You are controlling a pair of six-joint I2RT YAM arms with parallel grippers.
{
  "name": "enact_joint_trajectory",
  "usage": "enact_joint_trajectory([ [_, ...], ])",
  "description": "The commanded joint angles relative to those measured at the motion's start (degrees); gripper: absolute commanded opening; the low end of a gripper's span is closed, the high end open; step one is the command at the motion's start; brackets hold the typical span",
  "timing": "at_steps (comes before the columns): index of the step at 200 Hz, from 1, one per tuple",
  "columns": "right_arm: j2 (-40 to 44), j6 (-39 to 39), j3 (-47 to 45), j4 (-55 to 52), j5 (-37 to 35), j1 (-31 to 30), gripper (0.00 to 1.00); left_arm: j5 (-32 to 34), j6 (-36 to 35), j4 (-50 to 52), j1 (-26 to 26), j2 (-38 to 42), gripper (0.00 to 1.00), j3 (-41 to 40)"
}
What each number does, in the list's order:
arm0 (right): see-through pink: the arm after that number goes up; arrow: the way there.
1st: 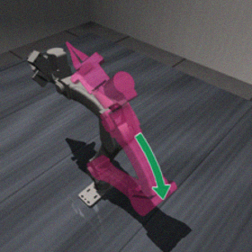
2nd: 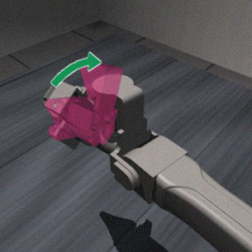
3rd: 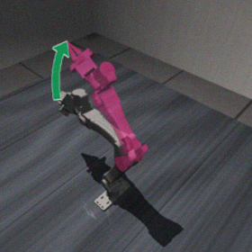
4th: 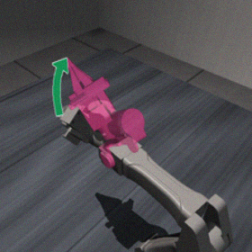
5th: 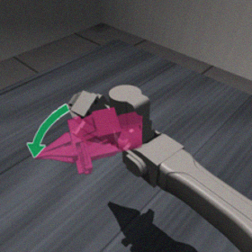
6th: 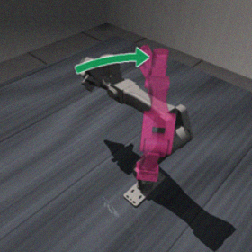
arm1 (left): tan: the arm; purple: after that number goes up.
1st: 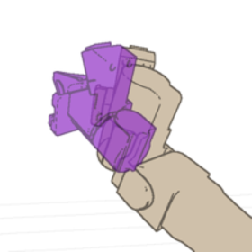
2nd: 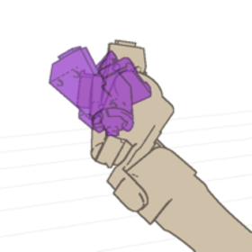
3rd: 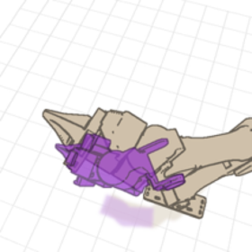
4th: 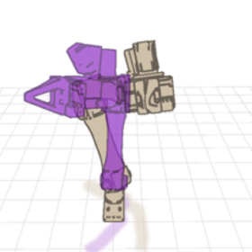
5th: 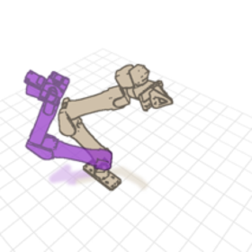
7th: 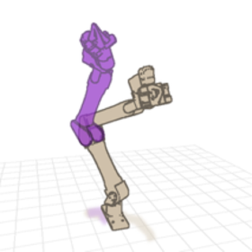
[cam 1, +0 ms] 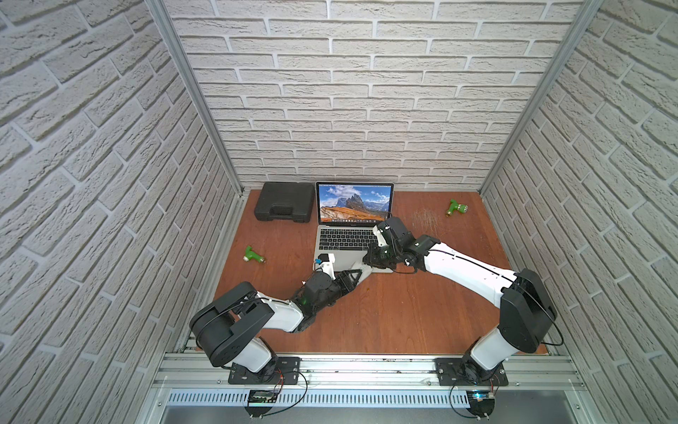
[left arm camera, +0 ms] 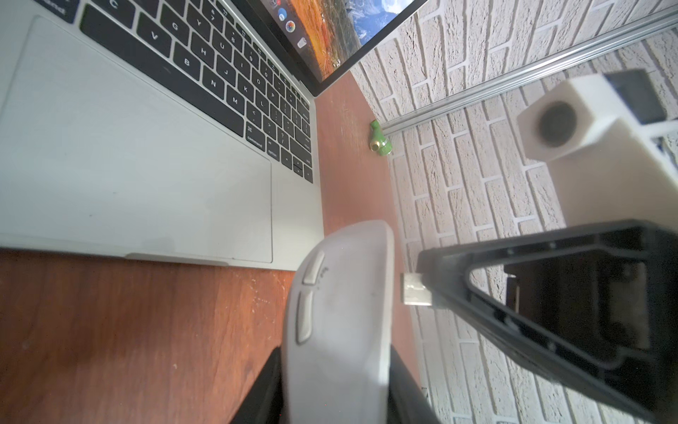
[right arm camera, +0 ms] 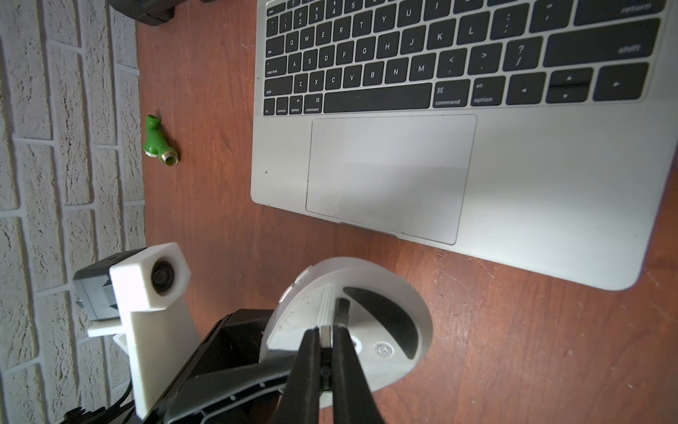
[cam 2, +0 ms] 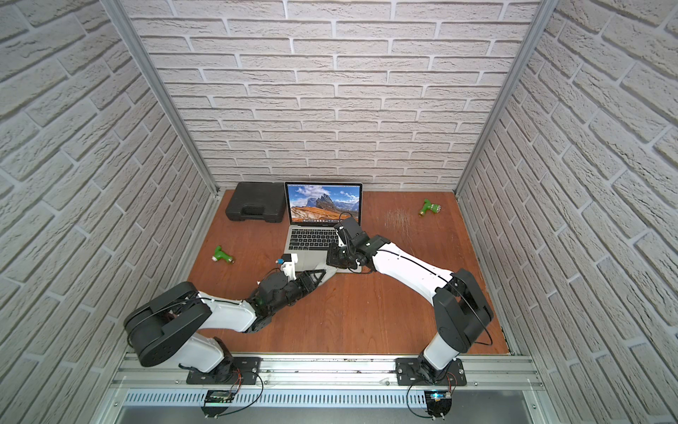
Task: Remove the wireless mouse receiver from the laptop
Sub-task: Insert the USB plug into the mouse.
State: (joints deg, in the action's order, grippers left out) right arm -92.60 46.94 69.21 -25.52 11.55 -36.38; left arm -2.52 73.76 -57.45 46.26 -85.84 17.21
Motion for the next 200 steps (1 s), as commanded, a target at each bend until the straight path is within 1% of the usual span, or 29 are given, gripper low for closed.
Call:
enact_joint_trajectory([
  [1, -0.7, -1.4, 1.9, -1.2, -1.6, 0.2, 0.03, -0.4, -0.4, -3.7, -0.2, 1.8, 0.0, -0.2],
  [73, -2.3, -0.8, 2.1, -0.3, -2.1, 0.3, 0.03, -1.0, -0.6, -3.3, -0.8, 2.6, 0.0, -0.3],
  [89, -2.2, -1.0, 2.6, -1.6, -4.2, -0.1, 0.03, -0.8, -0.5, -3.5, -0.9, 2.6, 0.0, -0.4],
  [110, -2.2, -2.4, 4.7, -4.9, -9.7, -2.0, 0.03, -0.5, -0.3, -3.9, -0.9, 2.3, 0.0, -0.5],
  [147, -2.4, -2.0, 5.4, -5.7, -15.3, -4.2, 0.03, -0.2, 0.2, -5.6, -0.9, 1.3, 0.0, -0.4],
  [200, -4.9, -0.8, 5.1, -3.5, -14.3, -5.0, 0.02, -0.4, 1.1, -8.2, -0.9, -0.5, 0.0, -0.1],
])
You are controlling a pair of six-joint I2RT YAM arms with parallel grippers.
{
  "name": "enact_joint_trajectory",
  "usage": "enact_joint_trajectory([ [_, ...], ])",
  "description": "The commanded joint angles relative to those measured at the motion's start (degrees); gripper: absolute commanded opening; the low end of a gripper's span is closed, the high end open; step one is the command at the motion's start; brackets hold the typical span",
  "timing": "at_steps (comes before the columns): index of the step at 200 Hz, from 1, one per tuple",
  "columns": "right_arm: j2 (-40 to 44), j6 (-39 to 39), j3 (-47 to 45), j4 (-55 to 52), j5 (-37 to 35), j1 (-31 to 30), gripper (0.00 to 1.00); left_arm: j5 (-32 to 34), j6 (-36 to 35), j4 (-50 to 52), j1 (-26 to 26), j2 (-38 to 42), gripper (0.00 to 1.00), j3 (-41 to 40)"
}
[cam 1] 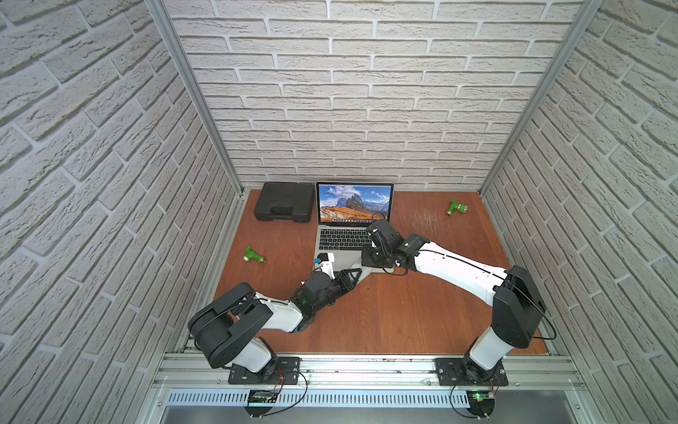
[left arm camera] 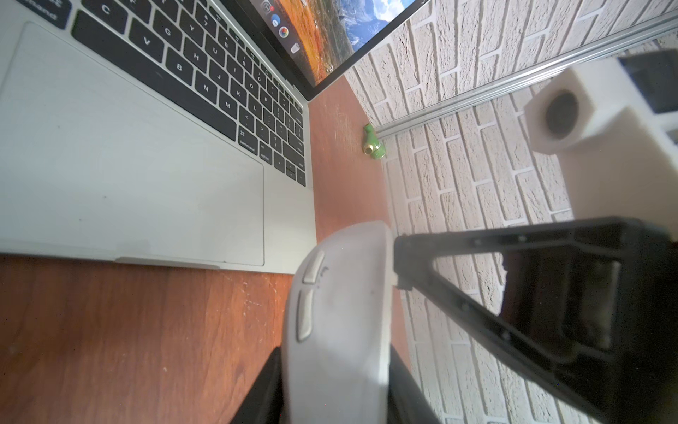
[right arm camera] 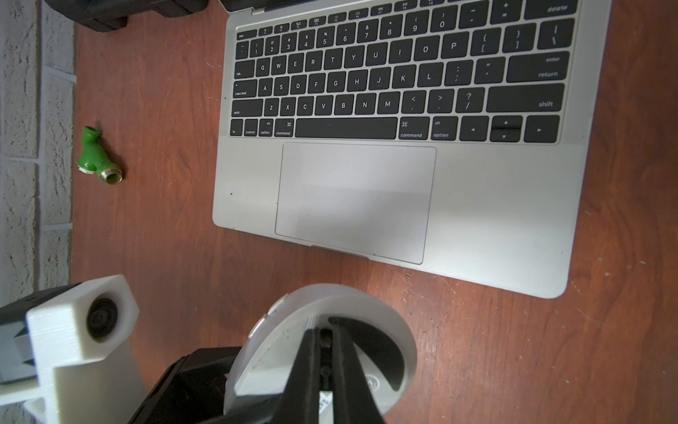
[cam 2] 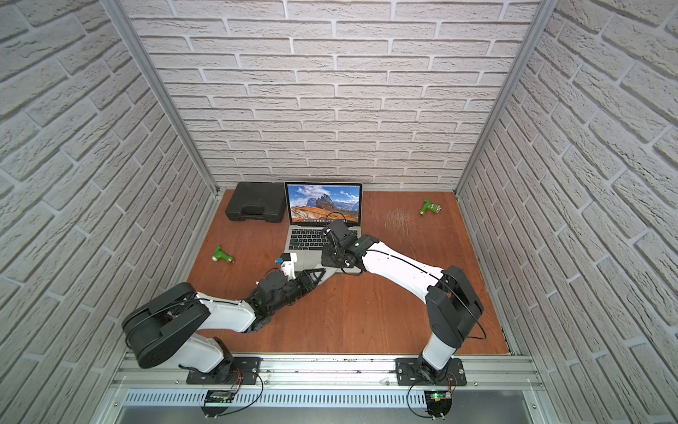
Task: Remove the wireless mouse receiver from the laptop
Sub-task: Insert the USB plug into the mouse.
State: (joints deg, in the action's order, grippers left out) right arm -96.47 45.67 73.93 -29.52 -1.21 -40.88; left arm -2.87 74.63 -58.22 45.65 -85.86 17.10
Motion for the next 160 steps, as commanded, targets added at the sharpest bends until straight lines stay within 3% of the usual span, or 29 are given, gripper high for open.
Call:
enact_joint_trajectory([
  [1, -1.1, 0.5, 0.4, 0.5, -1.5, -0.4, 0.03, 0.0, 0.3, -7.4, -0.3, -0.5, 0.0, 0.0],
  [47, -1.4, 0.5, 0.9, 0.5, -2.0, -0.7, 0.03, 0.1, 0.6, -9.0, -0.4, -0.9, 0.0, -0.2],
  [101, -1.6, -0.3, 2.1, -1.0, -1.5, -0.6, 0.18, 0.1, 0.6, -9.2, -0.6, -0.2, 0.0, -0.5],
  [141, -1.0, -0.7, 2.4, -1.6, -2.3, -0.5, 0.2, 0.1, 0.7, -9.4, -0.6, -0.3, 0.0, -0.5],
  [160, -1.4, -1.0, 2.9, -2.0, -2.0, -0.5, 0.26, -0.1, 0.7, -9.7, -0.5, -0.7, 0.0, -0.4],
])
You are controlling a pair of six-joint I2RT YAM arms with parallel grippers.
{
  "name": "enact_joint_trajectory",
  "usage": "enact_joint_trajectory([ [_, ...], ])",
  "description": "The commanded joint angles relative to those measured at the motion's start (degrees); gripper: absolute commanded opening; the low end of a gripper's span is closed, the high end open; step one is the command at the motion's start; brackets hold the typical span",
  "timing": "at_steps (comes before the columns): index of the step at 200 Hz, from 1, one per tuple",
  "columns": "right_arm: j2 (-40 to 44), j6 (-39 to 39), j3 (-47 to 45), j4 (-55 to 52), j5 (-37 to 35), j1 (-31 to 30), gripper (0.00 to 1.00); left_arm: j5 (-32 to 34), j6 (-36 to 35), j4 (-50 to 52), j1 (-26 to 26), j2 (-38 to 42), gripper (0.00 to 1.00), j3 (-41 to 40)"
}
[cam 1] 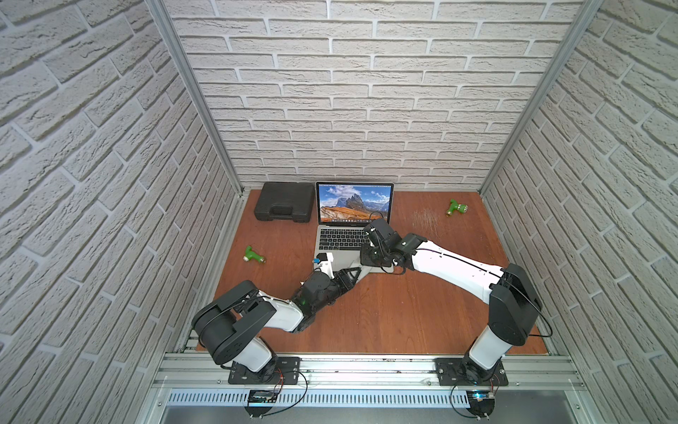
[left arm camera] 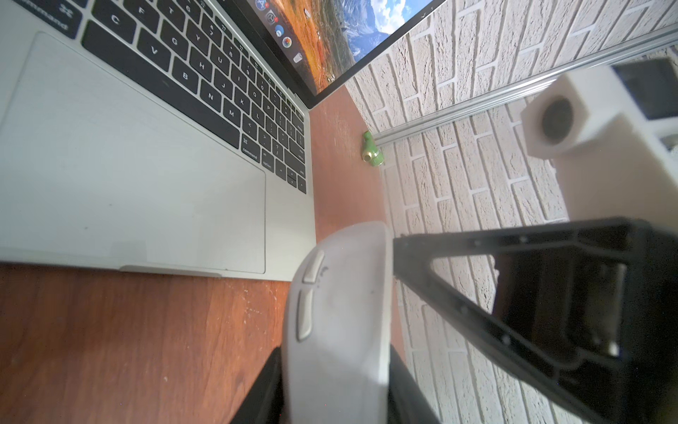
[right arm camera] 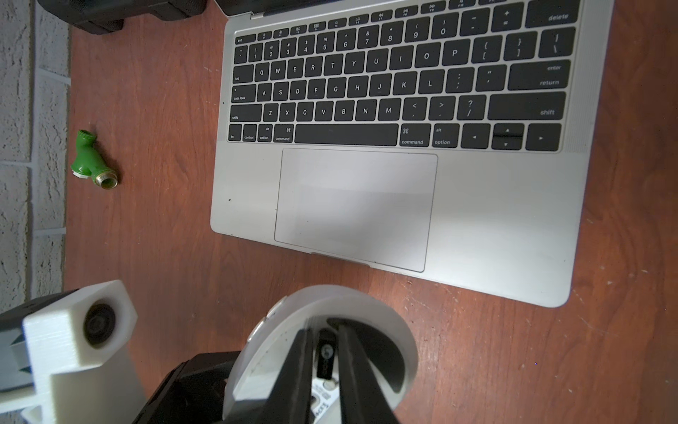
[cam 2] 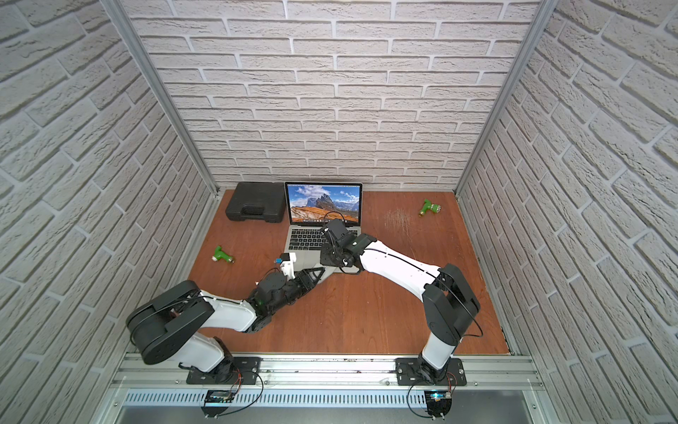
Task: Remove the wireless mouse receiver from the laptop
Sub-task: Insert the USB plug into the mouse.
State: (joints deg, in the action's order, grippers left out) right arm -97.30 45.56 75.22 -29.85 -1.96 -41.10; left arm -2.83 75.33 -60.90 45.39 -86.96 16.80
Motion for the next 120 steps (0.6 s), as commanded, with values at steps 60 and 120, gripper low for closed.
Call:
enact_joint_trajectory([
  [60, 0.6, -1.3, 1.1, -2.0, -2.4, -0.1, 0.24, -0.2, 0.3, -7.5, -0.3, 0.2, 0.0, -0.1],
  [120, -0.1, -2.1, 1.6, -1.1, 0.0, 0.1, 0.14, -0.2, 0.6, -7.7, -0.4, -0.3, 0.0, -0.1],
])
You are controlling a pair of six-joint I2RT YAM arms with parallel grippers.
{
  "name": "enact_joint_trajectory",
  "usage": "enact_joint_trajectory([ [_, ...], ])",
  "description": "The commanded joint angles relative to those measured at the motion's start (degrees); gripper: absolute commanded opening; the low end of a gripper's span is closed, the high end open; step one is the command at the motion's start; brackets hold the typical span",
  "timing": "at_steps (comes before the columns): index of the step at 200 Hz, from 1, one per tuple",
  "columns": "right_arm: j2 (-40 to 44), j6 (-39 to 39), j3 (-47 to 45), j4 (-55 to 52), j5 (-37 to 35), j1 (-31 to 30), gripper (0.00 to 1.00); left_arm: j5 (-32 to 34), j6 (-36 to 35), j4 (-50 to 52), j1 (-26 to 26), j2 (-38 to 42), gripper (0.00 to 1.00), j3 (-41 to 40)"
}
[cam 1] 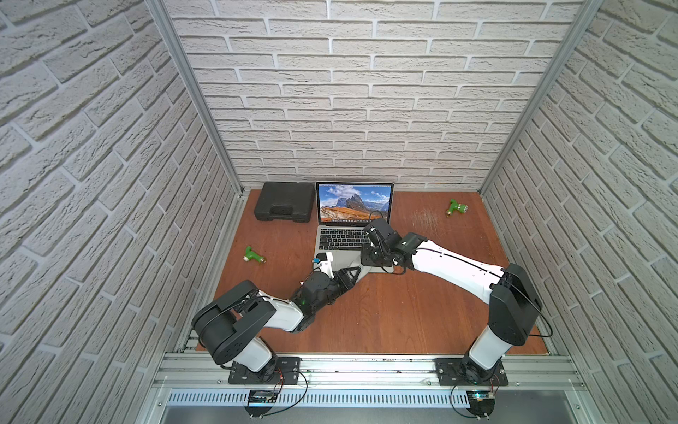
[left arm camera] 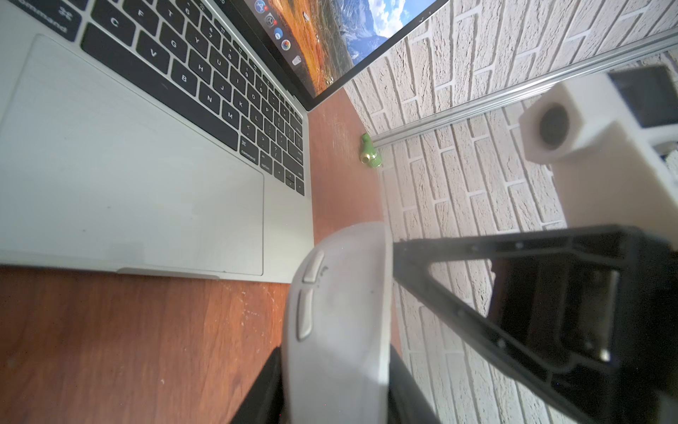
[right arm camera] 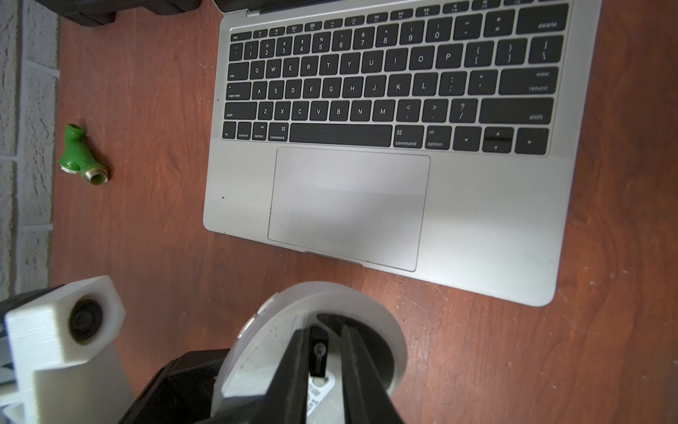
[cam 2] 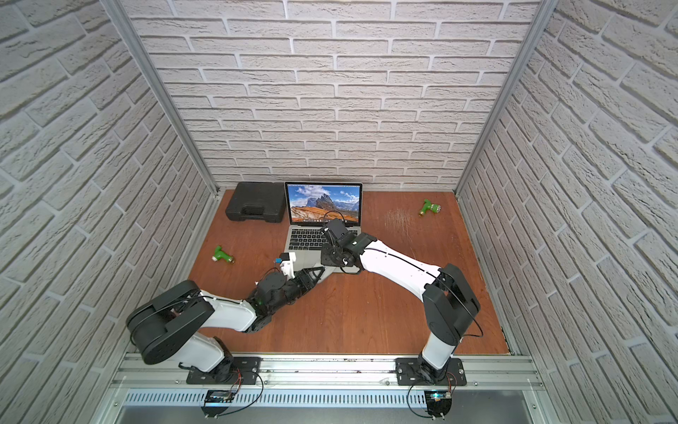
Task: Remove the wireless mouse receiver from the laptop
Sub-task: Insert the USB plug into the mouse.
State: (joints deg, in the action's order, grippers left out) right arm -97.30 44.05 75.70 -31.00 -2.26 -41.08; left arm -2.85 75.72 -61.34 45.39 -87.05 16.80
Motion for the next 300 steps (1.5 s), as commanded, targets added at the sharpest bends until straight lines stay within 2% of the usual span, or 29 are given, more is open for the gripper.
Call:
enact_joint_trajectory([
  [1, 0.0, -0.6, 1.1, 0.1, 0.4, 0.1, 0.14, -0.2, 0.3, -7.2, -0.4, -0.2, 0.0, 0.0],
  [47, -0.8, -0.4, 1.6, 0.1, 1.1, -0.1, 0.03, -0.5, 0.3, -7.1, -0.8, -0.4, 0.0, 0.0],
  [201, 3.2, -0.2, -4.9, 8.6, -7.6, -1.6, 0.03, -0.8, 4.0, -11.3, -1.3, -2.8, 0.0, -0.2],
  [300, 0.2, -2.1, -4.8, 9.3, -4.5, -1.6, 0.02, -1.6, 4.4, -12.8, -1.4, -4.0, 0.0, 0.5],
])
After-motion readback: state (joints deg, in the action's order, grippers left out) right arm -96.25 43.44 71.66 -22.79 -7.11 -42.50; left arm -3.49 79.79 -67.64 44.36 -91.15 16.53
